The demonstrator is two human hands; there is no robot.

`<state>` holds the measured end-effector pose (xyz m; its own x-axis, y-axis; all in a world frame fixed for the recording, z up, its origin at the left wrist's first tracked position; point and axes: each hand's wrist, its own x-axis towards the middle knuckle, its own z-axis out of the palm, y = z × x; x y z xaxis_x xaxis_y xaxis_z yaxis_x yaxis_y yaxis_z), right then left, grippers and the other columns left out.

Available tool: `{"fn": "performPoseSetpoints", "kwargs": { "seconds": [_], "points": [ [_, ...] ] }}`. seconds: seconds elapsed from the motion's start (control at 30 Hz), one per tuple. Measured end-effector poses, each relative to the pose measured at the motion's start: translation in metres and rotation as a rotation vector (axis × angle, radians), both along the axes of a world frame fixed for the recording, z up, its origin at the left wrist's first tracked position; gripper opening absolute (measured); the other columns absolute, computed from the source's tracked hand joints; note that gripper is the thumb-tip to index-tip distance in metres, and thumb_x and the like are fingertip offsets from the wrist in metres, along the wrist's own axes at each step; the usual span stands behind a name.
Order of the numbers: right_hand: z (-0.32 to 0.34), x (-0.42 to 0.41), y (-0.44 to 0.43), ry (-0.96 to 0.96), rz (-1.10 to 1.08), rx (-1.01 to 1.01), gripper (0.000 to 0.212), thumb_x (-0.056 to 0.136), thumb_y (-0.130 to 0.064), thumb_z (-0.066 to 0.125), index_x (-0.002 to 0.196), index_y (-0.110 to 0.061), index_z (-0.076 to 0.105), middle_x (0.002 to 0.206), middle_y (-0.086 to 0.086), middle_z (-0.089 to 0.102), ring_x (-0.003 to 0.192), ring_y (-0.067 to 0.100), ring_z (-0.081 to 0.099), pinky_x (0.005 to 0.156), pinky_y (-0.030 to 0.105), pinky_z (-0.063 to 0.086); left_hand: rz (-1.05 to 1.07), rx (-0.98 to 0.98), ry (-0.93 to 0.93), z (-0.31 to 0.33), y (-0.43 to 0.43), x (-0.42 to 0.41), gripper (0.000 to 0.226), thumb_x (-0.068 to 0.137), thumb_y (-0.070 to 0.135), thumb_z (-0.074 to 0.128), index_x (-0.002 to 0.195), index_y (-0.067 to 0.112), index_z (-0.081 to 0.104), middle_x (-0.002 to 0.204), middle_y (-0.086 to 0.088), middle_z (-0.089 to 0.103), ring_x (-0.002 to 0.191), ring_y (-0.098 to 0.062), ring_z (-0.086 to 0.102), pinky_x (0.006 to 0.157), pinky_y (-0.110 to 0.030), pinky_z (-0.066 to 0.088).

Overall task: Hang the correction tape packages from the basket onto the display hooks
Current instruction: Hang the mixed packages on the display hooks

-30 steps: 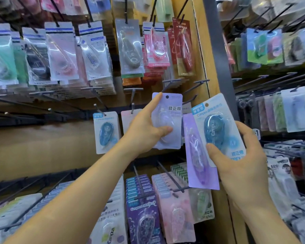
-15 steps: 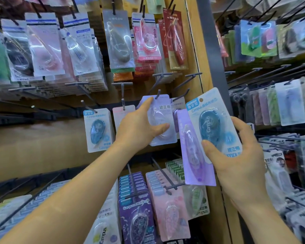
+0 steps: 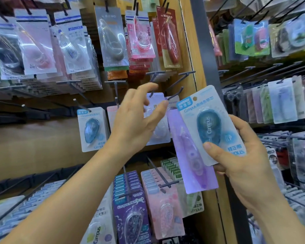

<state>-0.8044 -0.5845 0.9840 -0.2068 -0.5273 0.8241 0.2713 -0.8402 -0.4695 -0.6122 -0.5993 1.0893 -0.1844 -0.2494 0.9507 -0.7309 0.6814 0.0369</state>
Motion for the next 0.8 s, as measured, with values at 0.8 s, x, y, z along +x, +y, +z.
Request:
{"fn": "performPoseSetpoints", "kwargs": {
  "seconds": [0.8],
  "points": [
    [-0.01,0.022,0.001,0.283,-0.332,0.053,0.042,0.075,-0.009,0.083,0.098,-0.04,0.067,0.092,-0.024,0.072,0.084,-0.001,0.068,0.077,0.014,0.052,-0.573,0.231,0.445,0.02,0.048,0.012,0.021,0.1,0.016,0.054,0.086,0.019,0.07,0.078,0.006,0.071,0.074,-0.008,0.064,0.073,-0.029,0.057]
  ]
}}
